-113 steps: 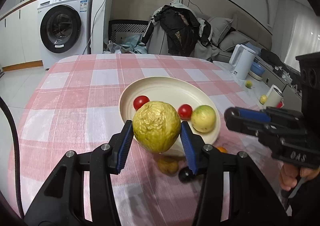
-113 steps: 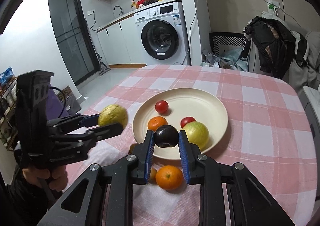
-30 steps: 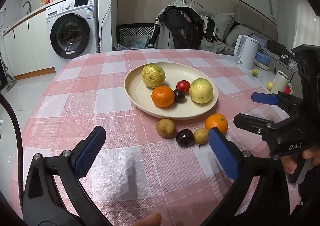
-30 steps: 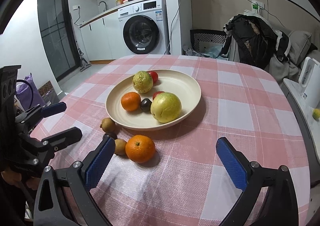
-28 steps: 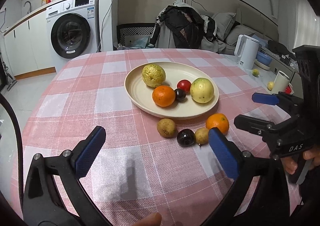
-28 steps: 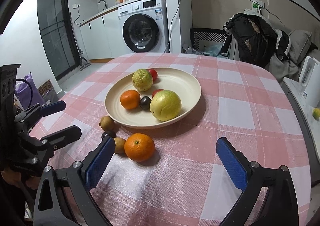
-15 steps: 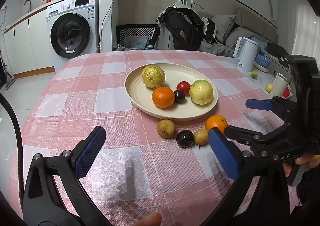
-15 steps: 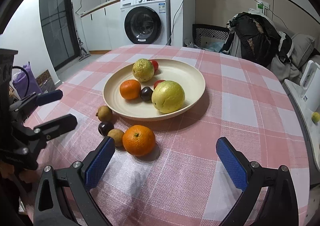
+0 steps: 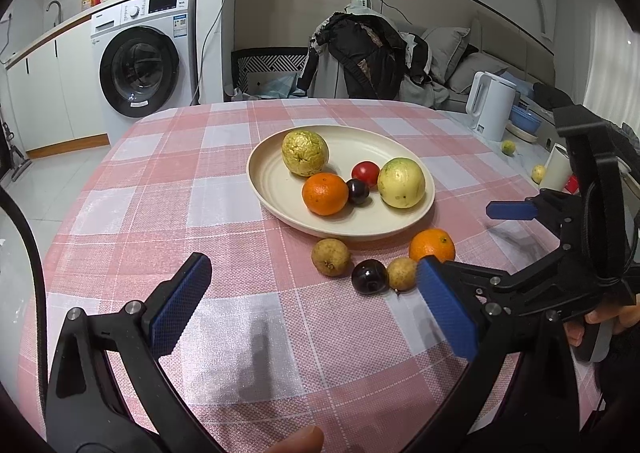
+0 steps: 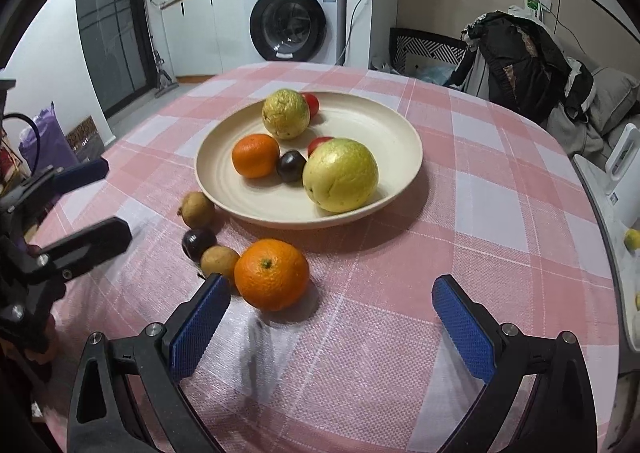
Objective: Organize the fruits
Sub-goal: 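Move the right tool toward the loose orange while the left tool approaches a brown fruit, then grasp the orange with the right tool while the left tool grasps the brown round fruit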
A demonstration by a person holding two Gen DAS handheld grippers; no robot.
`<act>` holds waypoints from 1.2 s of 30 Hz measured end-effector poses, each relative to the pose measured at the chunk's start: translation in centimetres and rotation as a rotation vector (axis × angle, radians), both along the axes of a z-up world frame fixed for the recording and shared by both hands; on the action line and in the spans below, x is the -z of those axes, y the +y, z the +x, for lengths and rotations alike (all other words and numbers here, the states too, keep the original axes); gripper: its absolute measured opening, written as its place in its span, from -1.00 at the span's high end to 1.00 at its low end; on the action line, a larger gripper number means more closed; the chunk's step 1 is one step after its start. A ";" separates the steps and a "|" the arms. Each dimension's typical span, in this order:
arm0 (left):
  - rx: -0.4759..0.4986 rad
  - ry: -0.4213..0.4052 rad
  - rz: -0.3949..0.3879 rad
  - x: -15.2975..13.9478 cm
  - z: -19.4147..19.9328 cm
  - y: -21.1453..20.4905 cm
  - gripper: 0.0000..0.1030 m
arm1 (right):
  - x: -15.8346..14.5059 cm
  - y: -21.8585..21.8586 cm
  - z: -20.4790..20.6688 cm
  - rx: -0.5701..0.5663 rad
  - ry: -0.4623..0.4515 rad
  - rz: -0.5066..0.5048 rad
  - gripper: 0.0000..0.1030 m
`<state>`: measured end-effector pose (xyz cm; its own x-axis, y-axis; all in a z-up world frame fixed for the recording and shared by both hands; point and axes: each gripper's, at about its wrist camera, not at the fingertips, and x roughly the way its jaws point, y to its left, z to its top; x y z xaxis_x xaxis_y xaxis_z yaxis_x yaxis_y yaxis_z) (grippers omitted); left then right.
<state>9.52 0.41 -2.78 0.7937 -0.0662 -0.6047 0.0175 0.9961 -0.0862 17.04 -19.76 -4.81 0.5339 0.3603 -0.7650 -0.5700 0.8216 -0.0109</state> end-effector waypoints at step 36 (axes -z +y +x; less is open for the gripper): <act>0.013 0.056 0.008 1.2 1.2 -0.1 -0.98 | -0.5 0.5 -2.6 -0.103 0.022 0.059 0.22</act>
<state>10.74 0.36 -3.97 0.7579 -0.0710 -0.6485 0.0256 0.9965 -0.0792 14.47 -19.27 -4.36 0.4749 0.4571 -0.7520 -0.6513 0.7572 0.0490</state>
